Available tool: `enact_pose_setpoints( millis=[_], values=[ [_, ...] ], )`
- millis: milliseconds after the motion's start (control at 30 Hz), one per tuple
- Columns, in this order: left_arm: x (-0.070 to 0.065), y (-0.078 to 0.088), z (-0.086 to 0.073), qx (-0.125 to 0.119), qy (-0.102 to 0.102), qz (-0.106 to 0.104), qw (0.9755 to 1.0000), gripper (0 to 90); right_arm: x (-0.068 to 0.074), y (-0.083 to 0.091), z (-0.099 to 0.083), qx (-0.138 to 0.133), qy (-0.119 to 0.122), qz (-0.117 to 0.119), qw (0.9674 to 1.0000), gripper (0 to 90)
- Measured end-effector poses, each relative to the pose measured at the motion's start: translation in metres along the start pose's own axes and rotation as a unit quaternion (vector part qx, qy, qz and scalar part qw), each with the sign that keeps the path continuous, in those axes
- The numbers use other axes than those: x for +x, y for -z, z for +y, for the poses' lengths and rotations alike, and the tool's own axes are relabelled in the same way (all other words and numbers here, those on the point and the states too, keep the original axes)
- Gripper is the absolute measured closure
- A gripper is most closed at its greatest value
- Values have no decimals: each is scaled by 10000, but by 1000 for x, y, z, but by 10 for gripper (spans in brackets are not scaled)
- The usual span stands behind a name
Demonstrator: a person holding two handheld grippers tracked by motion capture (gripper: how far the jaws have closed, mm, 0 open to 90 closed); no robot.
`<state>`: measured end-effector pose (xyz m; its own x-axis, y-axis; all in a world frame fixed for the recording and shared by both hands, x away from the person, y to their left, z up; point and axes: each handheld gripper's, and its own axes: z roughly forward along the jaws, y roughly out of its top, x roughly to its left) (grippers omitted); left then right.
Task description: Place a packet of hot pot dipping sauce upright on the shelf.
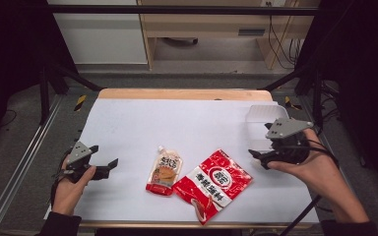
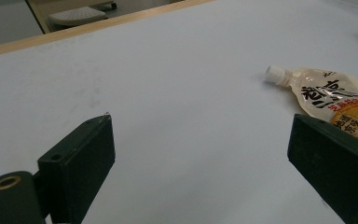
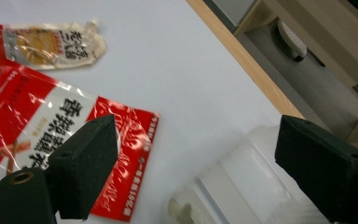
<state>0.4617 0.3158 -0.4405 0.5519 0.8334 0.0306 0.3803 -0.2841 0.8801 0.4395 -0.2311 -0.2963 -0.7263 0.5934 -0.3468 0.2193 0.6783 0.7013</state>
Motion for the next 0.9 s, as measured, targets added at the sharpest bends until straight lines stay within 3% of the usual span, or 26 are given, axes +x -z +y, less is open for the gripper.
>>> enact_pose_setpoints(
  millis=[100, 433, 667, 900],
  values=[
    [0, 0, 0, 2, 9, 0, 10000, 72, 15, -6, 10, -152, 10, -13, 9999, 140],
    [0, 2, -1, 18, -10, 34, 10000, 71, 60, -41, 34, -215, -307, -55, 9993, 195],
    [-5, 7, -5, 132, -245, 152, 9995, 67, 87, -71, 53, -511, -530, 165, 9972, 230],
    [-7, 12, -6, 132, -344, 227, 9991, 67, 105, -111, 69, -474, -674, 497, 9954, 257]
  ],
)
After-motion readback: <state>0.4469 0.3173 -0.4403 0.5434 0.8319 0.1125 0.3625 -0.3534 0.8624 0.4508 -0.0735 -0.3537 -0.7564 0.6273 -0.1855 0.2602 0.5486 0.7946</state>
